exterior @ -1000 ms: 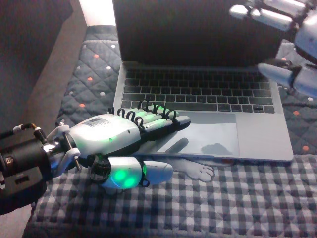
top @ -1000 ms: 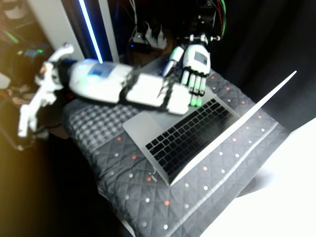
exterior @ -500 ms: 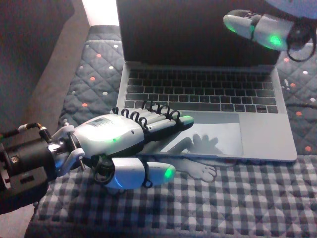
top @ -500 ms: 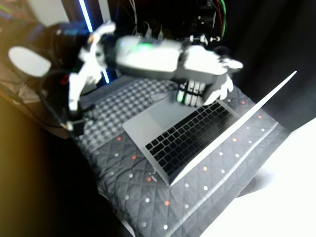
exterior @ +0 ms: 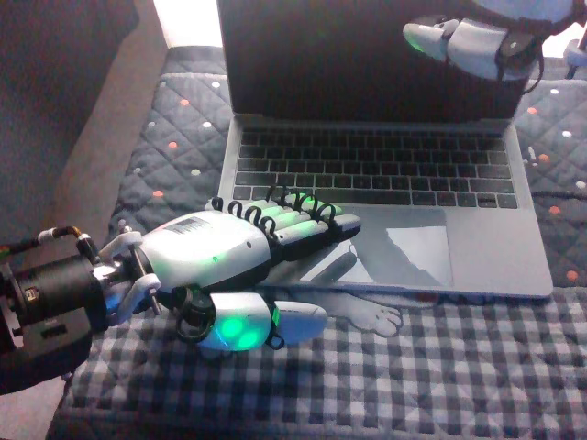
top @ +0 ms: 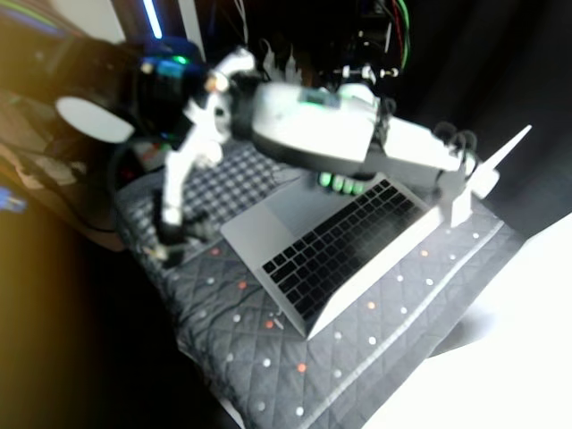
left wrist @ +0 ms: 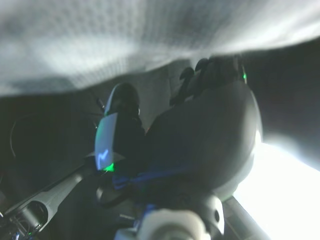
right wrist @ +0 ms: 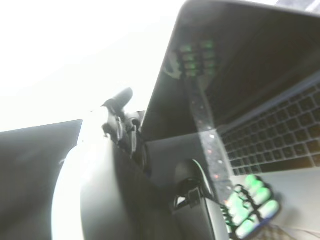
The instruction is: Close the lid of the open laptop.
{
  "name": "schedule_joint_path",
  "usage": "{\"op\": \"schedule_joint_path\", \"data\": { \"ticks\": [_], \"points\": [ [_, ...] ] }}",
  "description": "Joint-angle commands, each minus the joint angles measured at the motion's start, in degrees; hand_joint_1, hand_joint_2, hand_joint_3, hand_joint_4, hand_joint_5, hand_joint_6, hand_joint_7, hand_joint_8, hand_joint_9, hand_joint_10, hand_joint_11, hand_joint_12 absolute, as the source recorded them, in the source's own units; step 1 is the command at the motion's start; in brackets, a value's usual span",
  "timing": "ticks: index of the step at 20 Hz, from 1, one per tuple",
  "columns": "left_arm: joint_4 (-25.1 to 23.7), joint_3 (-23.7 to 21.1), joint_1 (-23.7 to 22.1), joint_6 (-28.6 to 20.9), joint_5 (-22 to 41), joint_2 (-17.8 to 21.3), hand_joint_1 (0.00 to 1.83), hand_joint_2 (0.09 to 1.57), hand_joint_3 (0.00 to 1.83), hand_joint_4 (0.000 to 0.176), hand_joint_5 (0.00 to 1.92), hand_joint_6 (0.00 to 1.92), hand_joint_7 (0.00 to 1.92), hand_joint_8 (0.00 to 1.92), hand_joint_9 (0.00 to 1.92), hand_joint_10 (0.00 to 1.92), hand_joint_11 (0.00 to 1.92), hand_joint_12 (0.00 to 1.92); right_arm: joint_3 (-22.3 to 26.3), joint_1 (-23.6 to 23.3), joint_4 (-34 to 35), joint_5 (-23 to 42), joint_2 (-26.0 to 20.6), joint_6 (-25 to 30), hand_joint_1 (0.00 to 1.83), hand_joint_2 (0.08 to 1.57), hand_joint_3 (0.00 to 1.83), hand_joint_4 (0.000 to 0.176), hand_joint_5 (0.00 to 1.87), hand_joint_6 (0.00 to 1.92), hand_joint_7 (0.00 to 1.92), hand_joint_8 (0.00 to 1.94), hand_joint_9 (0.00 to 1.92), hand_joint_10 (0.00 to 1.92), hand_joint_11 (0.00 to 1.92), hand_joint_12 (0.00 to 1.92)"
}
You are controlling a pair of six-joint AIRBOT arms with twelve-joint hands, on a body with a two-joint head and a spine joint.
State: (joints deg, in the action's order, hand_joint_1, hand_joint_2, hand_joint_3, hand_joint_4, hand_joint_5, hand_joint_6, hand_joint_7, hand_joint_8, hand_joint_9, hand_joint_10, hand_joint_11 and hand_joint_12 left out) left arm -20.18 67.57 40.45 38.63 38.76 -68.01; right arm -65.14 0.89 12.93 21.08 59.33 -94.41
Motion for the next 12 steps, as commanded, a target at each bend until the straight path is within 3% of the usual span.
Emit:
{"op": "schedule_joint_path", "data": {
  "ticks": [1,3,4,6,7,9,12],
  "points": [
    [-0.4,-0.4,0.1,-2.3,1.9,-1.3,0.1,1.34,0.0,0.032,0.0,0.0,0.0,0.0,0.0,0.0,0.0,0.0,-0.1,-0.8,-0.3,5.5,-0.6,-0.2,0.11,1.43,0.0,0.0,0.29,0.02,0.04,0.01,0.0,0.0,0.0,0.0],
    [-0.5,-0.4,0.0,-2.6,1.9,-1.3,0.09,1.35,0.0,0.032,0.0,0.0,0.0,0.0,0.0,0.0,0.0,0.0,0.4,-0.9,-0.3,5.7,-0.6,-0.2,0.14,1.45,0.0,0.0,0.05,0.0,0.01,0.0,0.0,0.0,0.0,0.0],
    [-0.5,-0.4,0.0,-2.6,1.9,-1.3,0.07,1.34,0.0,0.042,0.0,0.0,0.0,0.0,0.0,0.0,0.0,0.0,0.7,-0.9,-0.3,5.7,-0.7,-0.5,0.15,1.45,0.0,0.0,0.03,0.0,0.0,0.0,0.0,0.0,0.0,0.0],
    [-0.6,-0.3,0.1,-2.6,1.7,-1.5,0.09,1.34,0.0,0.034,0.0,0.0,0.0,0.0,0.0,0.0,0.0,0.0,0.8,-1.2,-0.3,5.8,-0.7,-1.2,0.26,1.45,0.0,0.0,0.04,0.01,0.0,0.0,0.0,0.0,0.0,0.0],
    [-0.7,-0.3,0.1,-2.6,1.6,-1.6,0.06,1.34,0.0,0.048,0.0,0.0,0.0,0.0,0.0,0.0,0.0,0.0,0.8,-1.6,-0.3,5.7,-0.7,-1.6,0.18,1.45,0.0,0.0,0.01,0.0,0.0,0.0,0.0,0.0,0.0,0.0],
    [-0.9,-0.3,0.0,-2.6,1.4,-1.6,0.04,1.34,0.0,0.036,0.0,0.0,0.0,0.0,0.0,0.0,0.0,0.0,0.9,-2.8,-0.3,5.6,-0.7,-2.2,0.09,1.47,0.01,0.0,0.02,0.01,0.0,0.0,0.0,0.0,0.0,0.0],
    [-1.1,-0.3,0.0,-2.6,1.3,-1.9,0.07,1.34,0.0,0.039,0.0,0.0,0.0,0.0,0.0,0.0,0.0,0.0,0.8,-4.1,0.1,5.2,-0.7,-3.1,0.4,1.46,0.0,0.0,0.0,0.0,0.0,0.0,0.0,0.0,0.0,0.0]
  ]
}}
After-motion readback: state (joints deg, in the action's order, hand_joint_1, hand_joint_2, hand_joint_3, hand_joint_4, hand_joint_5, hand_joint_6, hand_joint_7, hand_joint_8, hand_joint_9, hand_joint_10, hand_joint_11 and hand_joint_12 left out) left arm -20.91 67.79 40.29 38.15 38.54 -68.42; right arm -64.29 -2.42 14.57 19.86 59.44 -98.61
